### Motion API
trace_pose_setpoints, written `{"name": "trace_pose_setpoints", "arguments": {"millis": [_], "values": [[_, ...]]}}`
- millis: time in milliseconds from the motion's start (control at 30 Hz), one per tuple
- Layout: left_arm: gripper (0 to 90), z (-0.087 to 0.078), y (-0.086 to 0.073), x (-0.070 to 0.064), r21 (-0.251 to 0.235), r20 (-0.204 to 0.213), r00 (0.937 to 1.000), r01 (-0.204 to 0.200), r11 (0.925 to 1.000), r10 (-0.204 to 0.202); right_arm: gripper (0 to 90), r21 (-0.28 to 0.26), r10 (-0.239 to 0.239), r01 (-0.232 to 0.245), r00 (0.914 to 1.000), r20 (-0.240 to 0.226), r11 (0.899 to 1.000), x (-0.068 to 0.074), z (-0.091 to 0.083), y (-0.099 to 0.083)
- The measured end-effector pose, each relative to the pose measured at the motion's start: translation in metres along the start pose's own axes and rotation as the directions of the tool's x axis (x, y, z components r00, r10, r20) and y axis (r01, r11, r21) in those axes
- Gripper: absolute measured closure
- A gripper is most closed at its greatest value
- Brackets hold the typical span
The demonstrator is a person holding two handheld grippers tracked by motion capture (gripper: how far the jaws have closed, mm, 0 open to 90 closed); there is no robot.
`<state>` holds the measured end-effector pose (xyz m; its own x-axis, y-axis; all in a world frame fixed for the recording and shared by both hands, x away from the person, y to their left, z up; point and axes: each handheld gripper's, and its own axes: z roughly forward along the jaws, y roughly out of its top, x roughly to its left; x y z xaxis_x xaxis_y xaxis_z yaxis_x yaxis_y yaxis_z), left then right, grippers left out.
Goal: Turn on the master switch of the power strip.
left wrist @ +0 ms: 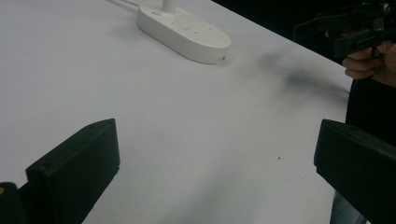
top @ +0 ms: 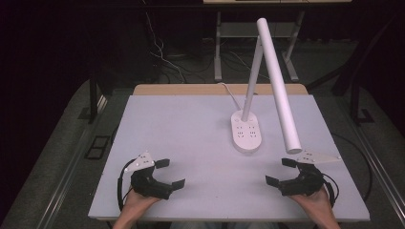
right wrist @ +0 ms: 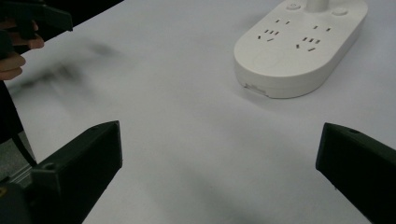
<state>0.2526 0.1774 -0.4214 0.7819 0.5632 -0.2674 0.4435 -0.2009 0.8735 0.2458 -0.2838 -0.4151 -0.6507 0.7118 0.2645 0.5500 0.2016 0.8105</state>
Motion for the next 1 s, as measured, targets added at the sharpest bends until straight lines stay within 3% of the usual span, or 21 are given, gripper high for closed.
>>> {"name": "trace_pose_setpoints", "arguments": {"millis": [600,1000], "values": [[0.0,-0.0004,-0.0002,0.0001,0.005,0.003,1.0,0.001,1.0,-0.001,0.0,0.05,0.004,-0.003,0.9997,-0.023,0.999,0.0021,0.0033,-0.0029],[0.0,0.0002,0.0017,-0.0002,0.018,0.008,1.0,-0.001,0.9998,0.0,0.0,0.051,0.004,-0.003,0.9998,-0.021,0.999,0.0013,0.0022,-0.0035]]}}
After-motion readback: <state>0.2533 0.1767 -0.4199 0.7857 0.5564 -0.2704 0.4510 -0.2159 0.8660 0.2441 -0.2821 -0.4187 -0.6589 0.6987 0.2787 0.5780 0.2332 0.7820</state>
